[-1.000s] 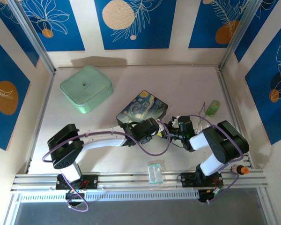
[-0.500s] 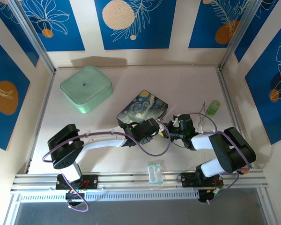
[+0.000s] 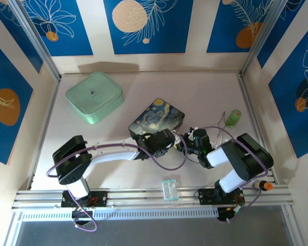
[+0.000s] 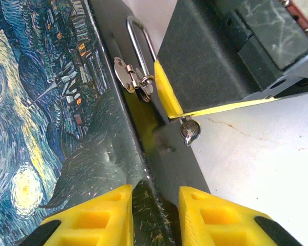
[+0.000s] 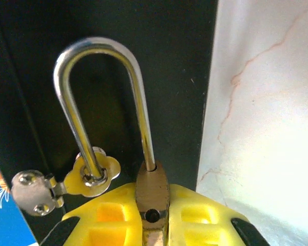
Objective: Unlock the padlock with the key
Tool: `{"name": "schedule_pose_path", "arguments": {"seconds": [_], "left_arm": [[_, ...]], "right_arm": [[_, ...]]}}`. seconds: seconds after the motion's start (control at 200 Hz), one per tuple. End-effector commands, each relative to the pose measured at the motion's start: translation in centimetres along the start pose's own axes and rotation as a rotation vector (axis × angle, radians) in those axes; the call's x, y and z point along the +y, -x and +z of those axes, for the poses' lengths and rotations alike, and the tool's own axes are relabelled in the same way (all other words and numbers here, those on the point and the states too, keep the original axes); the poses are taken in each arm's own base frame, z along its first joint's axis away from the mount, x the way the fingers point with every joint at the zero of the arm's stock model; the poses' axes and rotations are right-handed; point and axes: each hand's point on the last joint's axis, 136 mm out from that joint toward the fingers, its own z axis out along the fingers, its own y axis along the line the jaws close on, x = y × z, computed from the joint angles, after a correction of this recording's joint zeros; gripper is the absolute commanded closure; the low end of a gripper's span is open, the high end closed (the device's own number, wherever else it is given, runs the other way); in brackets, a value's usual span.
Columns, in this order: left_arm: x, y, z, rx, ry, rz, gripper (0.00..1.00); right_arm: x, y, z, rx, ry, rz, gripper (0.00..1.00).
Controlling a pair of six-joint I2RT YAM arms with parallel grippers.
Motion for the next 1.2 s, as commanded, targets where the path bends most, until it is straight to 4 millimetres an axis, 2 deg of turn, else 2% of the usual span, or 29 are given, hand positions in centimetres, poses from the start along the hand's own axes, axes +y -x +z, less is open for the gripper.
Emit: {"name": "schedule_pose_path", "arguments": {"seconds": [0.0,0.085,0.215,0.29,0.345,0.45,0.545,0.615,0.66,0.765,0.84,0.991,1.021,1.196], "left_arm": [[-4.0,-9.1,1.0,0.320,-0.158,0.111,0.74],[-4.0,-9.0,1.0,0.314,-0.158,0.110,0.74],[-4.2,-9.2,1.1,0.322,-0.161,0.110,0.74],[-3.7,-9.4,1.1,0.333,-0.133,0.109,0.74],[-3.1,-9.3,1.1,0.333,-0.103,0.101,0.73],[-2.4,-8.6,0.7,0.301,-0.094,0.023,0.56],[-0.8,-7.8,0.2,0.272,-0.021,0.005,0.46],[0.4,-7.3,-0.1,0.263,0.040,-0.008,0.38],[1.0,-7.0,-0.3,0.257,0.071,-0.029,0.29],[1.8,-6.8,-0.6,0.257,0.119,-0.088,0.14],[2.4,-7.3,-0.8,0.285,0.167,-0.121,0.12],[4.5,-8.6,-1.6,0.324,0.307,-0.180,0.11],[4.9,-8.8,-1.8,0.321,0.332,-0.197,0.04],[6.2,-9.8,-2.3,0.295,0.386,-0.289,0.00]], "right_arm": [[-2.9,4.9,-1.7,-0.293,-0.143,0.006,1.00],[-2.1,5.4,-2.1,-0.322,-0.102,-0.014,1.00],[-0.3,5.1,-1.3,-0.263,-0.062,-0.052,1.00],[-0.3,4.3,-1.0,-0.205,-0.066,-0.069,1.00],[-1.0,3.5,-1.0,-0.149,-0.095,-0.075,1.00],[-2.2,1.1,-1.1,0.012,-0.185,-0.099,1.00],[-3.4,-0.9,-1.9,0.103,-0.249,-0.130,1.00],[-4.4,-1.9,-2.5,0.163,-0.285,-0.128,1.00],[-5.0,-2.6,-2.8,0.207,-0.309,-0.120,1.00],[-6.0,-4.0,-3.5,0.306,-0.360,-0.111,1.00],[-6.5,-4.7,-3.9,0.369,-0.395,-0.097,1.00],[-7.2,-4.9,-5.1,0.402,-0.464,-0.087,1.00],[-7.3,-4.8,-5.4,0.405,-0.490,-0.093,0.99],[-7.5,-4.5,-7.2,0.459,-0.635,-0.148,0.91]]}}
